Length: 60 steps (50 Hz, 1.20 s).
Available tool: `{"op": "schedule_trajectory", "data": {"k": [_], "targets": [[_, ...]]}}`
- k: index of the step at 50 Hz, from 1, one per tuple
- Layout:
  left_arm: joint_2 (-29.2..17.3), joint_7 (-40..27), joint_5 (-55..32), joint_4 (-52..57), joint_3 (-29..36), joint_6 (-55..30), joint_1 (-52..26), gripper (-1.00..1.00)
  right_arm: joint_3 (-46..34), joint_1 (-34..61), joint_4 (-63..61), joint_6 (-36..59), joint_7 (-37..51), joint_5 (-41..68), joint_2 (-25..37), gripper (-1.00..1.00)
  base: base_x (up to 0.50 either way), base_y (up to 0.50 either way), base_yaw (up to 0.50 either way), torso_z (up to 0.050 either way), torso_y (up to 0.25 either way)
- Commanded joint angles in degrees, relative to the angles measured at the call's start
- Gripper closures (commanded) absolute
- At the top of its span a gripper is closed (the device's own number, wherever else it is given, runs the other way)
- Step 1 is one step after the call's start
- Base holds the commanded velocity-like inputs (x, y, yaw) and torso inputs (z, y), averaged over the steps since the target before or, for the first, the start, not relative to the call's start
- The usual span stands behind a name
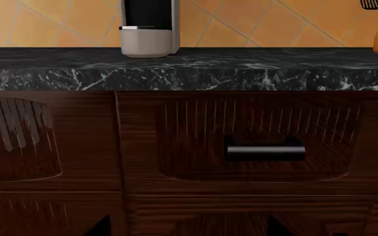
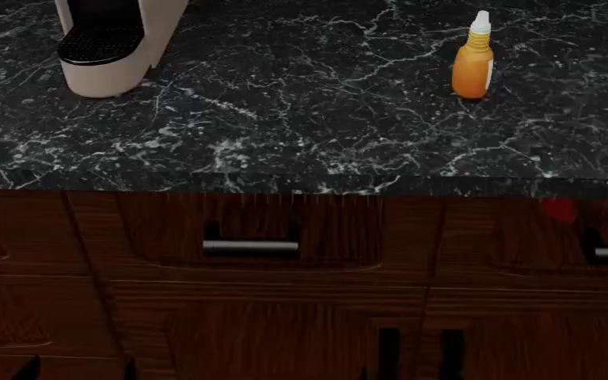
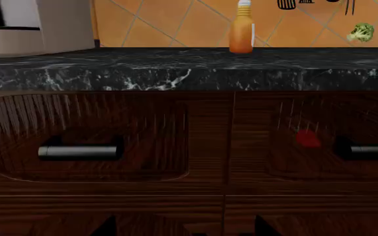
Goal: Open the right drawer.
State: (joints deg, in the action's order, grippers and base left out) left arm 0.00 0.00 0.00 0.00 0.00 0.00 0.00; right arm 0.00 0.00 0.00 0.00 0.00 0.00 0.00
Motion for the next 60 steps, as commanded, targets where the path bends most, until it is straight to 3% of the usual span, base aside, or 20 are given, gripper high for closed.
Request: {"op": "schedule_trajectory", "data": {"k": [1,37,60], "targets": [[-0.6,-0.6,0.0,0.0,0.6,0.0,0.0,-1.00,-0.7,0.0,0.0,0.0,0.7,0.5,0.5,-1.00,0.00,0.00,0.00,0.000,0.000],[-3.4,-4.5,-2.0,0.9,4.4,0.5,0.5,-1.00,-4.1,-0.1,1.8,-3.2,3.6,3.9,3.4,-1.00,0.00,0.00,0.00,0.000,0.000],[-5.0,-6.5,-3.4,0.2,6.3,1.1,0.1,-1.00,-6.1,0.2,2.2,-3.4,5.2,5.5,5.0,-1.00,0.00,-0.34,0.00,0.000,0.000]]}}
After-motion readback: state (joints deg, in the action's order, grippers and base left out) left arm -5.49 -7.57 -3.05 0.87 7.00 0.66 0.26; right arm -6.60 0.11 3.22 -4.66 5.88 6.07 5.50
